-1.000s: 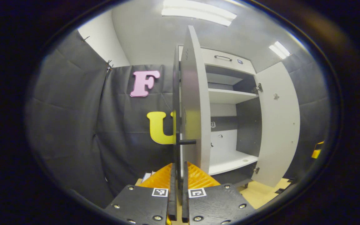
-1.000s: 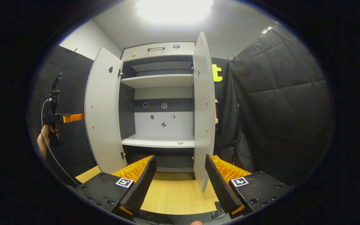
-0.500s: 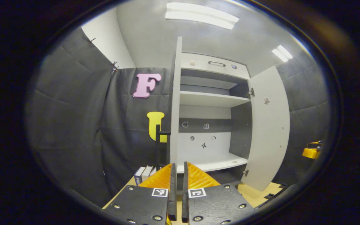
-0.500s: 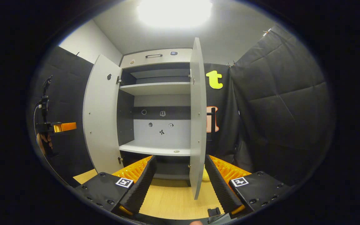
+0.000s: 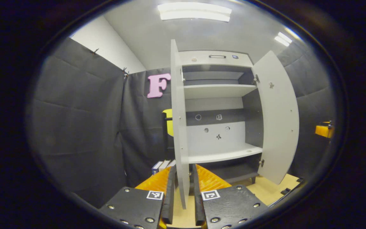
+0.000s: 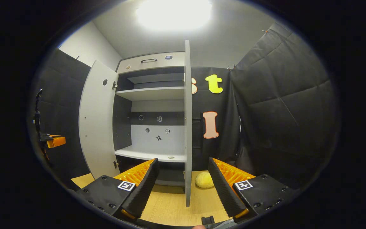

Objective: Open the right door of the double-door shoe cabinet with the right hand, and open the left door with the left hand.

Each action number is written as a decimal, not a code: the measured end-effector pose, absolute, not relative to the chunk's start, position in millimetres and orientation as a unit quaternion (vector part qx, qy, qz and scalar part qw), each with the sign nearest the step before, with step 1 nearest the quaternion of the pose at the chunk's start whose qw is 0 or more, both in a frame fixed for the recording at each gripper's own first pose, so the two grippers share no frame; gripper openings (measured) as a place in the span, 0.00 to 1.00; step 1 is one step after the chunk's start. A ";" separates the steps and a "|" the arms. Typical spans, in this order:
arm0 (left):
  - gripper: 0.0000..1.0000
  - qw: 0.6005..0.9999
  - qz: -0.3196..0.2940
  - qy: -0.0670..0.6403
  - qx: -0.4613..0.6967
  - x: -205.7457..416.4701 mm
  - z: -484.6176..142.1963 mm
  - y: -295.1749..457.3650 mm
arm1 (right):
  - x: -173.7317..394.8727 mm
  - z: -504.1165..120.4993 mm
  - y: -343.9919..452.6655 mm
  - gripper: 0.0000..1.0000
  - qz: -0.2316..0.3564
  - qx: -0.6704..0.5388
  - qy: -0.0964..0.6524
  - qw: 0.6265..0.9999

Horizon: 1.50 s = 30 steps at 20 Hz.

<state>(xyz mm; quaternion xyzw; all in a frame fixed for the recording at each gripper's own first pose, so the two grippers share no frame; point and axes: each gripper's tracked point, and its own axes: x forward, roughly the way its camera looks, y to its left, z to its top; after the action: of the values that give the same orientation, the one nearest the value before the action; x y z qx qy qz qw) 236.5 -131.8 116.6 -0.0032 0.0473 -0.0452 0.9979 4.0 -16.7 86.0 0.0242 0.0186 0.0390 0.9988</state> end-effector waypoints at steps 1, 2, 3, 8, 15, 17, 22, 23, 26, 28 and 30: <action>0.33 0.998 -0.038 0.047 -0.006 233.3 117.2 -129.8 | 4.5 84.9 -19.0 0.98 0.040 0.026 0.018 0.999; 0.36 0.998 -0.032 0.045 -0.008 232.5 117.9 -129.2 | 4.7 84.8 -21.2 0.98 0.041 0.028 0.017 0.999; 0.43 0.999 -0.028 0.041 -0.010 233.7 119.1 -127.6 | 4.8 84.1 -22.6 0.98 0.041 0.031 0.017 0.999; 0.84 1.000 -0.003 0.008 -0.008 237.7 131.2 -119.5 | 5.2 84.4 -26.6 0.98 0.042 0.035 0.013 0.998; 0.84 1.000 -0.009 0.006 0.003 234.9 131.9 -121.3 | 7.5 93.7 -28.5 0.98 0.040 0.032 -0.002 0.999; 0.84 1.000 -0.014 0.002 0.013 236.7 131.8 -120.9 | 8.2 92.9 -28.8 0.98 0.038 0.033 -0.001 0.999; 0.84 1.000 -0.012 -0.004 0.003 237.9 133.8 -122.4 | 9.1 86.5 -30.6 0.98 0.035 0.030 0.007 0.999; 0.84 1.000 -0.010 -0.007 -0.003 238.6 135.4 -122.3 | 9.1 86.7 -30.9 0.98 0.034 0.029 0.007 0.999; 0.94 1.000 -0.008 -0.007 -0.010 240.3 132.9 -128.1 | 9.7 87.0 -31.8 0.98 0.032 0.030 0.006 0.999; 0.94 1.000 -0.007 -0.003 -0.007 239.4 131.4 -125.8 | 10.5 86.7 -31.1 0.98 0.031 0.032 0.007 0.999; 0.94 1.000 -0.007 -0.002 -0.005 238.8 131.0 -124.9 | 11.4 86.9 -30.1 0.98 0.033 0.031 0.006 0.999</action>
<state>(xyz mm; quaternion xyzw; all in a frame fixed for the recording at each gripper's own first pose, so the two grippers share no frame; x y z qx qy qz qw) 238.8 -124.9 131.0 -0.0048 -0.0025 -0.0066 1.0000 11.4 -30.1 86.9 0.0315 0.0063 0.0328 0.9989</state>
